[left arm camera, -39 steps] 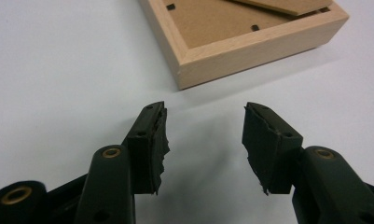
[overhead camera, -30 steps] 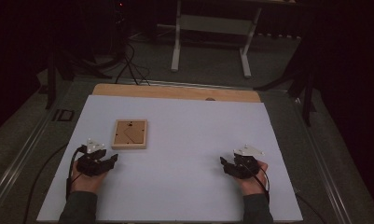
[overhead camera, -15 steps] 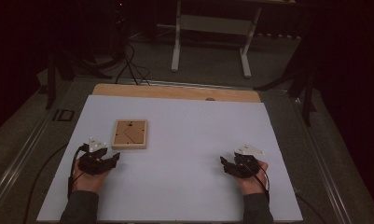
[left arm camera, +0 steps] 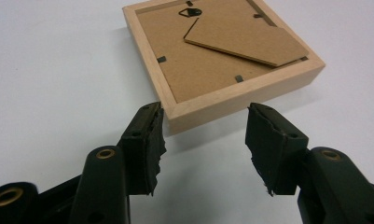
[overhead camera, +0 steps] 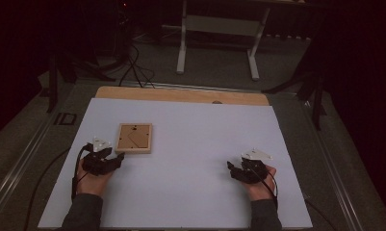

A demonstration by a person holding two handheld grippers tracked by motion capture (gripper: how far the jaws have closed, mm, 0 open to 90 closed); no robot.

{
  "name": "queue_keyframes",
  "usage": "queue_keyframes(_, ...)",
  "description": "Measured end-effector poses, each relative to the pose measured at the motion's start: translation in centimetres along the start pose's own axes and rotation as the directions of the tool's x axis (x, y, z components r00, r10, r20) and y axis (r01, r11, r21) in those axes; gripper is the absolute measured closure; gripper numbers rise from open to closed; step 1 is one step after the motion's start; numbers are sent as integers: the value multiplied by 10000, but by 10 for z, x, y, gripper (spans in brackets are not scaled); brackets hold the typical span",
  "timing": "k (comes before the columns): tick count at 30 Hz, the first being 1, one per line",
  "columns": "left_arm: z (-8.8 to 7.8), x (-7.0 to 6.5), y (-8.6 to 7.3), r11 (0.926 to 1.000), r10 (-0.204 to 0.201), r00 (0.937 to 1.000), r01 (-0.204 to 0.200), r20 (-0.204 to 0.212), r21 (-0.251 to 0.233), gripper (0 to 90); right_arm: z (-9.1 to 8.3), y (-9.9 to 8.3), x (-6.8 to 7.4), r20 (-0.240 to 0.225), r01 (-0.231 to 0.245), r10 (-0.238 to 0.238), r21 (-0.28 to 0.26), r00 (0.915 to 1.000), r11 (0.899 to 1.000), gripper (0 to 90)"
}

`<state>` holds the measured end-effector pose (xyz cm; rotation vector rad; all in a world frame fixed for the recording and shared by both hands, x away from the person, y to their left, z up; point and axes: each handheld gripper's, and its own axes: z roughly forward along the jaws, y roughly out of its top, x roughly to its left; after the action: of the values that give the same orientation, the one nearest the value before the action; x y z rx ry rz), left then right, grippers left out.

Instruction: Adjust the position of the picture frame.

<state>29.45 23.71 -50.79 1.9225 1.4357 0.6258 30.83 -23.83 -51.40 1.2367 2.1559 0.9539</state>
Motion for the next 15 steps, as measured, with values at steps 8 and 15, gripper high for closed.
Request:
queue_keyframes(8, 3, 9, 11, 9995, -219, 9994, 213, -270, -218, 502, 0, 0, -1, -9, -12, 12, 9, 10000, 10000, 354)
queue_keyframes(15, 14, 14, 17, 9997, -247, 9989, 246, -406, -27, 545, 1, 0, -1, 8, 7, -7, 37, 10000, 10000, 354)
